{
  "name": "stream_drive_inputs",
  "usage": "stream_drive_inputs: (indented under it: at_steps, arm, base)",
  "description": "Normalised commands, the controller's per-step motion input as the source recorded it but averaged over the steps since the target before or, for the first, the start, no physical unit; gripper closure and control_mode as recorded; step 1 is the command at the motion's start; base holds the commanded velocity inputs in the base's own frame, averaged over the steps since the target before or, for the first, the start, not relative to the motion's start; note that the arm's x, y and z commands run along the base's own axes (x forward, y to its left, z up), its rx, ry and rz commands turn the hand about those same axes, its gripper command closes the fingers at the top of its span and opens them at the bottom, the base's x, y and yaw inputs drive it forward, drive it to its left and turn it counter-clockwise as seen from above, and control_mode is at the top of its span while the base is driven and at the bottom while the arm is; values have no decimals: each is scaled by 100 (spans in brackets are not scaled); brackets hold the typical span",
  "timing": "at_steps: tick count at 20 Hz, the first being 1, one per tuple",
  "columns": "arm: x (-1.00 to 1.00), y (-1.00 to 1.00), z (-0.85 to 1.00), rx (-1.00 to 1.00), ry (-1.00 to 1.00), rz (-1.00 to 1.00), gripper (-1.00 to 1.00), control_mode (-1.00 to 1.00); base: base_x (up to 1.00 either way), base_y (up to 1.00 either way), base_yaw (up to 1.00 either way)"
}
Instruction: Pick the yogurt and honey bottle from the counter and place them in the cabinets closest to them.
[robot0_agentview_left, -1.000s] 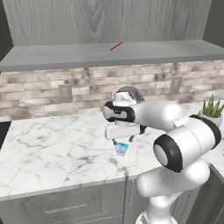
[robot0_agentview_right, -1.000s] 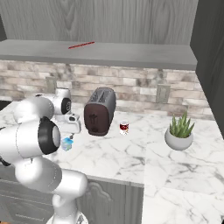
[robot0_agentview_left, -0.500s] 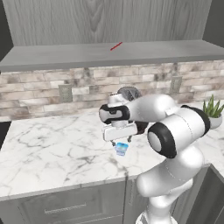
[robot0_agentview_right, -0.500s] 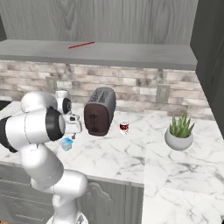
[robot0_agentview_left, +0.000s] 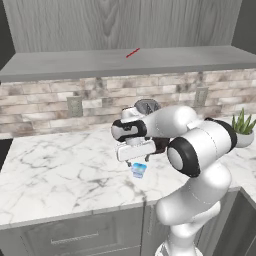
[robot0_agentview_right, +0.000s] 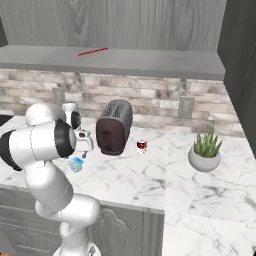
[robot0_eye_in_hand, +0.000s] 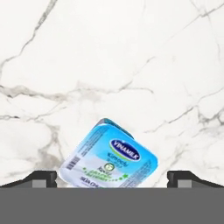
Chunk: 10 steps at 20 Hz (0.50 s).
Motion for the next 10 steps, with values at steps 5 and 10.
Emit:
stream_drive_inputs:
  at_steps: [5, 10]
  arm:
    - [0, 0, -15, 0, 0, 0, -100, -100]
    - [0, 0, -24, 0, 0, 0, -100, -100]
  base:
    - [0, 0, 0]
    - [0, 0, 0]
